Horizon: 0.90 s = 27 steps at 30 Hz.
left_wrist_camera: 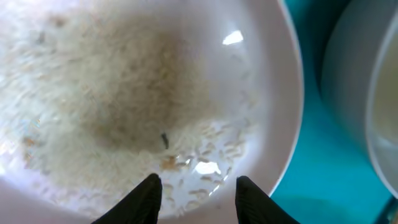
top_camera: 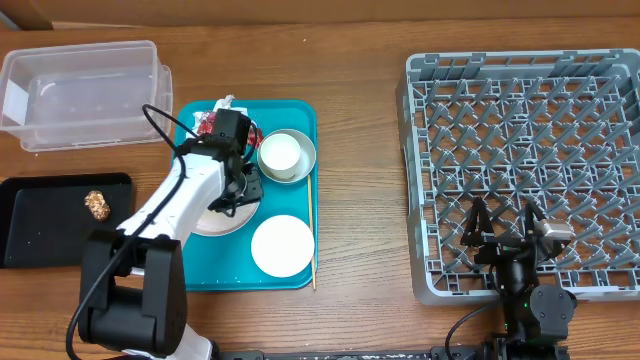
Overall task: Sort waste into correct bins and load items into the dishwasher
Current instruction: 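Grasp the rim of the white rice plate with the left gripper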
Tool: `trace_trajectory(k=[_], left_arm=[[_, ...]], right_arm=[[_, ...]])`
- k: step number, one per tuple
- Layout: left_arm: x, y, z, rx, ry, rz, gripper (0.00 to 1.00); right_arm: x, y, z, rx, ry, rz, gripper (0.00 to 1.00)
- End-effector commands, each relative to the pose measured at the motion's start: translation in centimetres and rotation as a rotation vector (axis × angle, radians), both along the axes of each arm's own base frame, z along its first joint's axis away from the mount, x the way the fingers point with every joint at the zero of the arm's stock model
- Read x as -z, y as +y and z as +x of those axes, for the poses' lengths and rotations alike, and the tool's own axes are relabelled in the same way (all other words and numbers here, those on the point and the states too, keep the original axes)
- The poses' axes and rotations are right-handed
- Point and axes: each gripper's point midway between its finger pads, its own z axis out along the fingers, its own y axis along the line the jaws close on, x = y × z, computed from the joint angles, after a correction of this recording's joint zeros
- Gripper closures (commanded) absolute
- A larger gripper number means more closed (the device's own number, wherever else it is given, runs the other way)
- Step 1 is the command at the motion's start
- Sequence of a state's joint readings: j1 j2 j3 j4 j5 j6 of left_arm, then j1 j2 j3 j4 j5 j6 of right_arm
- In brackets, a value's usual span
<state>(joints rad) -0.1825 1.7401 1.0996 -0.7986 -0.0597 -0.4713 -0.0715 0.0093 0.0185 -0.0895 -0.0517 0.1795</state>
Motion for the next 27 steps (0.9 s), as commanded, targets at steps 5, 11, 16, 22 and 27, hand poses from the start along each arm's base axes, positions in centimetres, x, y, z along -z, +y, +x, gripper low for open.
trace_trajectory(k=[5, 11, 16, 22, 27], left_arm=[[2.2, -1.6, -1.3, 0.152, 0.013, -0.063, 0.64], [2.1, -1.7, -1.1, 0.16, 0.003, -0.061, 0.66], [-0.1, -1.7, -0.5, 0.153, 0.019, -0.06, 0.78], [-2.3, -2.2, 0.2, 0.161, 0.013, -0.075, 0.67], [-1.7, -2.4, -0.3, 0.163, 0.031, -0.091, 0.51]], right_arm=[[0.2, -0.2, 0.0, 0.009, -0.004, -0.005, 0.0], [0.2, -0.2, 0.0, 0.009, -0.004, -0.005, 0.0], [0.2, -0.2, 0.0, 0.009, -0.004, -0.005, 0.0], [0.2, -0.2, 0.0, 0.009, -0.004, -0.005, 0.0], [0.2, -0.2, 0.0, 0.009, -0.004, -0.005, 0.0]])
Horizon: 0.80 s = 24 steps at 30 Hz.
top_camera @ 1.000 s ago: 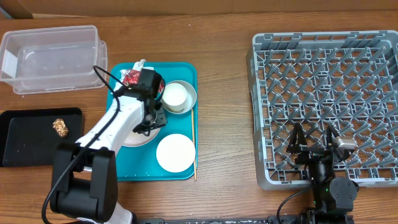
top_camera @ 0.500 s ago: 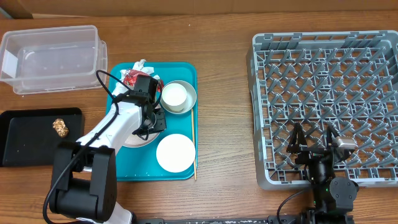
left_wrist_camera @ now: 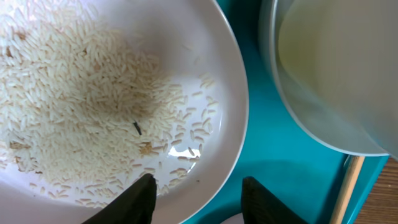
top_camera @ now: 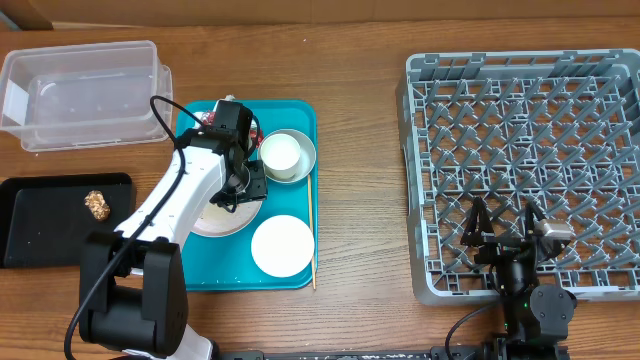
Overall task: Sort waste into correct bins and load items into the dishwasher
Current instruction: 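Grasp the rim of the white rice plate with the left gripper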
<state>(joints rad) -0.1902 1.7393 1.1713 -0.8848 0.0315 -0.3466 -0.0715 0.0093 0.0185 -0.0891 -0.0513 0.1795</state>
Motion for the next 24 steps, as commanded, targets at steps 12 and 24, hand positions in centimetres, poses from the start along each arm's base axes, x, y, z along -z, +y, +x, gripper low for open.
trace_trajectory(k=[12, 24], left_arm=[[3.9, -1.5, -2.5, 0.076, 0.02, -0.087, 0.59], [4.2, -1.0, -2.2, 0.12, -0.009, 0.0, 0.79]], right_arm=[[0.2, -0.2, 0.0, 0.008, -0.004, -0.005, 0.0], [0.2, -0.2, 0.0, 0.008, -0.004, -0.005, 0.0]])
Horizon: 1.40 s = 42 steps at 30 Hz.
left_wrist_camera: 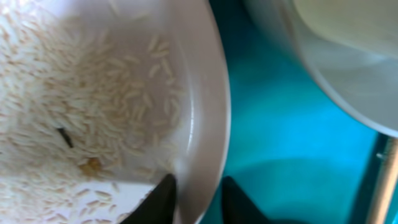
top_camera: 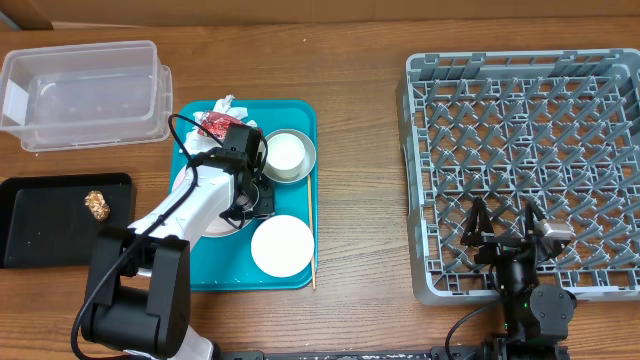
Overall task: Sort waste into correct bins and load items into the dishwasher
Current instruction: 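Grasp the rim of the white rice plate with the left gripper, then tip the plate over the black tray to dump the rice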
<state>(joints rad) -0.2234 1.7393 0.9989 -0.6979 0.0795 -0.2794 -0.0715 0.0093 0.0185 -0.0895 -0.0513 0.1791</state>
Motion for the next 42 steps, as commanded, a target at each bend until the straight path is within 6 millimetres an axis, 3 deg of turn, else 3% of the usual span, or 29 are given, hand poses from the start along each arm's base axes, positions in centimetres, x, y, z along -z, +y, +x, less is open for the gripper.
trace_trajectory(k=[1, 4, 13, 21, 32, 42], left_arm=[[0.3, 0.6, -0.4, 0.012, -0.002, 0.045, 0.84], [0.2, 0.7, -0.4, 0.01, -0.001, 0.048, 0.96], [-1.6, 0.5, 0.5, 0.003, 0.0, 0.045, 0.96], [-4.7, 0.2, 1.6, 0.003, 0.0, 0.048, 0.96], [-10.6, 3.0, 4.2, -0.067, -0.058, 0.153, 0.96], [-12.8, 5.9, 5.4, -0.15, -0.089, 0.158, 0.96]], right_arm=[[0.2, -0.2, 0.0, 0.008, -0.004, -0.005, 0.0], [0.2, -0.2, 0.0, 0.008, -0.004, -0.005, 0.0], [0.2, -0.2, 0.0, 0.008, -0.004, -0.004, 0.0], [0.2, -0.2, 0.0, 0.008, -0.004, -0.005, 0.0], [0.2, -0.2, 0.0, 0.008, -0.004, -0.005, 0.0], [0.2, -0.2, 0.0, 0.008, -0.004, -0.005, 0.0]])
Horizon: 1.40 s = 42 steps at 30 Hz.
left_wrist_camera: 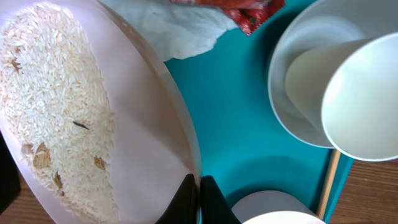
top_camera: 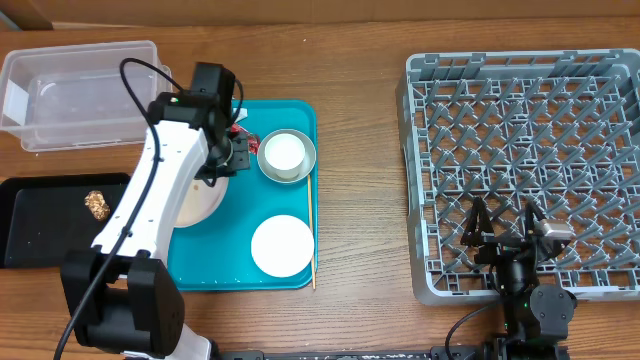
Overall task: Sort waste into correct bins and load items into the dishwasher
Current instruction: 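Tip the plate over the black tray to dump the rice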
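My left gripper [left_wrist_camera: 199, 198] is shut on the right rim of a white plate [left_wrist_camera: 143, 155] that holds loose rice [left_wrist_camera: 56, 106]. The plate is tilted and raised off the teal tray [top_camera: 295, 120]; overhead, my left gripper [top_camera: 222, 162] is over the tray's left part with the plate [top_camera: 195, 203] below it. A red wrapper [left_wrist_camera: 233, 9] and a white napkin [left_wrist_camera: 180, 31] lie at the tray's back. A bowl [left_wrist_camera: 292, 106] holds a paper cup [left_wrist_camera: 364, 106]. My right gripper [top_camera: 503, 224] rests open at the dish rack's front edge.
A grey dish rack [top_camera: 525, 100] fills the right side. A clear plastic bin [top_camera: 85, 85] stands at the back left, a black tray [top_camera: 40, 240] with a food scrap [top_camera: 97, 204] in front of it. A small white disc [top_camera: 282, 245] and a chopstick [top_camera: 311, 230] lie on the teal tray.
The left gripper has shut fully on the plate's rim. The plate has risen from the tray, tilted, and shifted back and left. The right arm has not moved.
The open left gripper was low over the rice in the plate. Then it stood at the plate's right rim, then straddled that rim with the fingers close together. Now it grips the rim and holds the plate tilted above the tray.
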Tool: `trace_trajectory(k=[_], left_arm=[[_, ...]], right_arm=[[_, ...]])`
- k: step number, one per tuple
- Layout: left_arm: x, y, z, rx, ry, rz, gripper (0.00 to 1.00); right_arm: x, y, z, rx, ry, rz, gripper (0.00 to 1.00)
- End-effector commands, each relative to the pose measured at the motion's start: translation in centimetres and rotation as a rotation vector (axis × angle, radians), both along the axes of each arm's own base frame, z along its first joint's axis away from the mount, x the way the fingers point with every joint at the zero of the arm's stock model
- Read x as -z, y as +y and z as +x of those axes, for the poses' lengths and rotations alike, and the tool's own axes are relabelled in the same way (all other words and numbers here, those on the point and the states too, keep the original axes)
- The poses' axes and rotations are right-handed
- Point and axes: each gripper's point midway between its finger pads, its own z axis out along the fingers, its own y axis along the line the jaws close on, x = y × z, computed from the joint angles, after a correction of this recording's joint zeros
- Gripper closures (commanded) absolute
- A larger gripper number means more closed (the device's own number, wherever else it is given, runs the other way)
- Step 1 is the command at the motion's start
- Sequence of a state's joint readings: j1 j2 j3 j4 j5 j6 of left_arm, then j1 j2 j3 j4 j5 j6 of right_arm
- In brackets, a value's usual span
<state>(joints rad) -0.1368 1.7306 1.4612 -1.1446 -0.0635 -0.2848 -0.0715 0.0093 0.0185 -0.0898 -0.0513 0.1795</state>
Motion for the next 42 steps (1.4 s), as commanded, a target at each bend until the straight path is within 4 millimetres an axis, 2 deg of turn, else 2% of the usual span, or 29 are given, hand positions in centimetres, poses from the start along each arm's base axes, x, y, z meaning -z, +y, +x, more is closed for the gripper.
trace_trajectory(k=[1, 8, 17, 21, 29, 37, 42], left_arm=[[-1.5, 1.7, 1.2, -0.048, -0.047, 0.026, 0.96], [-2.7, 5.7, 2.2, -0.156, -0.085, 0.016, 0.96], [-3.0, 10.6, 2.6, -0.301, -0.127, -0.047, 0.96], [-3.4, 13.3, 2.9, -0.383, -0.175, -0.134, 0.96], [-4.7, 17.0, 3.1, -0.467, -0.282, -0.344, 0.96], [-5.9, 19.9, 2.5, -0.497, -0.369, -0.459, 0.96], [-7.0, 20.7, 2.2, -0.517, -0.423, -0.564, 0.96]], right_arm=[[0.2, -0.2, 0.0, 0.008, -0.005, -0.005, 0.0], [0.2, -0.2, 0.0, 0.008, -0.005, -0.005, 0.0], [0.2, -0.2, 0.0, 0.008, -0.005, -0.005, 0.0], [0.2, -0.2, 0.0, 0.008, -0.005, -0.005, 0.0], [0.2, -0.2, 0.0, 0.008, -0.005, -0.005, 0.0], [0.2, -0.2, 0.0, 0.008, -0.005, -0.005, 0.0], [0.2, -0.2, 0.0, 0.008, -0.005, -0.005, 0.0]])
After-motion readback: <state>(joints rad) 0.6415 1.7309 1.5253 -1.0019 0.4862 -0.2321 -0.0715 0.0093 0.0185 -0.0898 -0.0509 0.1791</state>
